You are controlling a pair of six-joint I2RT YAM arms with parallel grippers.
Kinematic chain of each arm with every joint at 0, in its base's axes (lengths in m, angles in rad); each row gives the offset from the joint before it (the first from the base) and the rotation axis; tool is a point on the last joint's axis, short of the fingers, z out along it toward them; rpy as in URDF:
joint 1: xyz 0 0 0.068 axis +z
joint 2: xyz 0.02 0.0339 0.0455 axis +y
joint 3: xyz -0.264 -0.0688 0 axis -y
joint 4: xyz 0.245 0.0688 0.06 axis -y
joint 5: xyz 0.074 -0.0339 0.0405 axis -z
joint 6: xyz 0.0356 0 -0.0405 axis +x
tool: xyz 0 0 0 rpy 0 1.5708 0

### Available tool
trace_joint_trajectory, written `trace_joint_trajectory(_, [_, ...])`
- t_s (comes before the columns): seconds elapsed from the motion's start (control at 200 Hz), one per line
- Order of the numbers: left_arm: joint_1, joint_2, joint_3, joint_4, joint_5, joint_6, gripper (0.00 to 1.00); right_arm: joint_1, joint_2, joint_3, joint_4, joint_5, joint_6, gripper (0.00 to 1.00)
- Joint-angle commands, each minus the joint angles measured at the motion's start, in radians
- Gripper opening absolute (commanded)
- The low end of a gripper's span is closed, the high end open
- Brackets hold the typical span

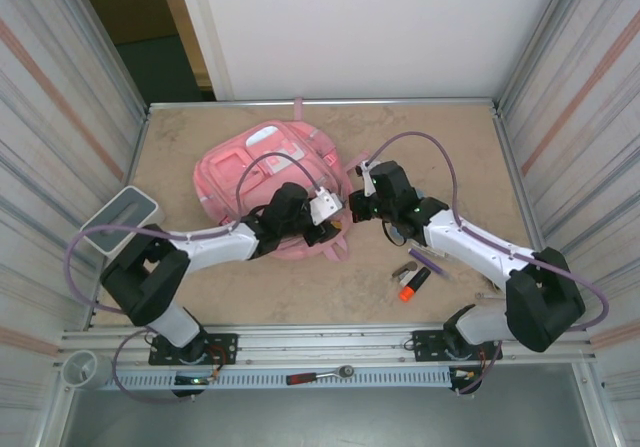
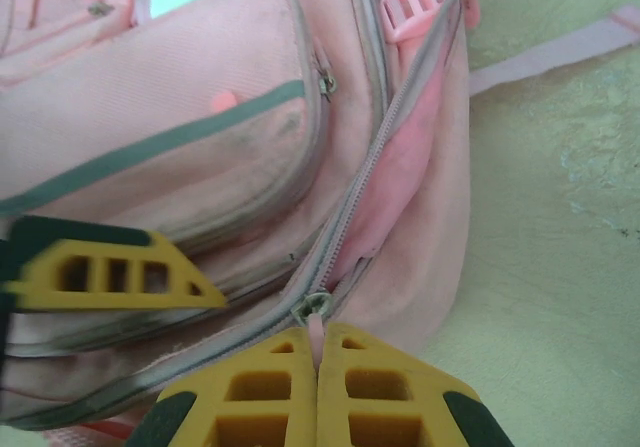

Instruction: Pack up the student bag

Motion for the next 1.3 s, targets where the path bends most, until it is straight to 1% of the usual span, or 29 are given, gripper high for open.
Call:
trace_joint_trajectory(0.0, [0.0, 0.035, 0.046, -0.029, -0.012, 0.018, 0.41, 0.007, -0.052, 0.001, 0.011, 0.011, 0.028, 0.0])
trace_joint_trajectory(0.09, [0.013, 0.032, 0.047, -0.02, 0.016, 0.02, 0.2, 0.009, -0.048, -0.005, 0.0, 0.034, 0.024, 0.0])
trace_joint_trajectory(0.16, [0.033, 0.0, 0.022, 0.009, 0.072, 0.012, 0.06, 0.009, -0.039, -0.008, -0.027, 0.1, 0.005, 0.0])
trace_joint_trajectory(0.2, [0.049, -0.025, -0.001, 0.038, 0.116, 0.001, 0.0, 0.011, -0.032, -0.01, -0.042, 0.149, -0.011, 0.0])
trace_joint_trajectory(0.291, [0.084, -0.083, -0.059, 0.098, 0.22, -0.021, 0.0, 0.017, -0.009, -0.022, -0.052, 0.254, -0.042, 0.0])
trace_joint_trajectory(0.396, [0.11, -0.141, -0.108, 0.134, 0.311, -0.025, 0.0, 0.048, 0.029, -0.017, -0.055, 0.387, -0.078, 0.0])
trace_joint_trajectory(0.546, [0.148, -0.195, -0.164, 0.175, 0.404, -0.044, 0.0, 0.06, 0.069, -0.007, -0.048, 0.473, -0.081, 0.0])
trace_joint_trajectory(0.711, [0.191, -0.225, -0.194, 0.181, 0.407, -0.06, 0.0, 0.079, 0.086, 0.012, -0.069, 0.569, -0.094, 0.0])
trace_joint_trajectory(0.812, [0.21, -0.228, -0.206, 0.177, 0.386, -0.063, 0.0, 0.081, 0.075, 0.016, -0.084, 0.582, -0.096, 0.0])
trace_joint_trajectory(0.857, [0.215, -0.225, -0.206, 0.176, 0.376, -0.062, 0.0, 0.08, 0.058, 0.01, -0.071, 0.518, -0.106, 0.0])
trace_joint_trajectory(0.892, [0.217, -0.221, -0.207, 0.174, 0.372, -0.059, 0.0, 0.077, 0.038, -0.005, -0.038, 0.415, -0.115, 0.0])
trace_joint_trajectory(0.897, [0.217, -0.22, -0.206, 0.173, 0.372, -0.059, 0.0, 0.077, 0.038, -0.005, -0.038, 0.415, -0.115, 0.0])
trace_joint_trajectory(0.902, [0.217, -0.219, -0.206, 0.174, 0.373, -0.058, 0.0, 0.076, 0.031, -0.01, -0.027, 0.375, -0.119, 0.0])
trace_joint_trajectory(0.937, [0.217, -0.213, -0.205, 0.177, 0.373, -0.056, 0.0, 0.069, 0.01, -0.03, 0.021, 0.226, -0.122, 0.0])
trace_joint_trajectory(0.962, [0.217, -0.207, -0.205, 0.182, 0.377, -0.055, 0.0, 0.068, 0.0, -0.039, 0.042, 0.157, -0.112, 0.0])
trace_joint_trajectory(0.977, [0.217, -0.204, -0.203, 0.185, 0.379, -0.057, 0.0, 0.067, -0.006, -0.044, 0.067, 0.092, -0.099, 0.0])
trace_joint_trajectory(1.057, [0.217, -0.188, -0.199, 0.199, 0.4, -0.06, 0.0, 0.063, 0.001, -0.037, 0.11, -0.095, -0.061, 0.0])
trace_joint_trajectory(1.127, [0.217, -0.183, -0.197, 0.207, 0.413, -0.064, 0.0, 0.06, 0.02, -0.024, 0.118, -0.195, -0.052, 0.0])
trace_joint_trajectory(1.187, [0.217, -0.186, -0.198, 0.212, 0.42, -0.064, 0.0, 0.052, 0.034, -0.019, 0.109, -0.244, -0.056, 0.0])
trace_joint_trajectory(1.298, [0.217, -0.193, -0.197, 0.196, 0.397, -0.05, 0.0, 0.032, 0.04, -0.036, 0.123, -0.343, -0.042, 0.0])
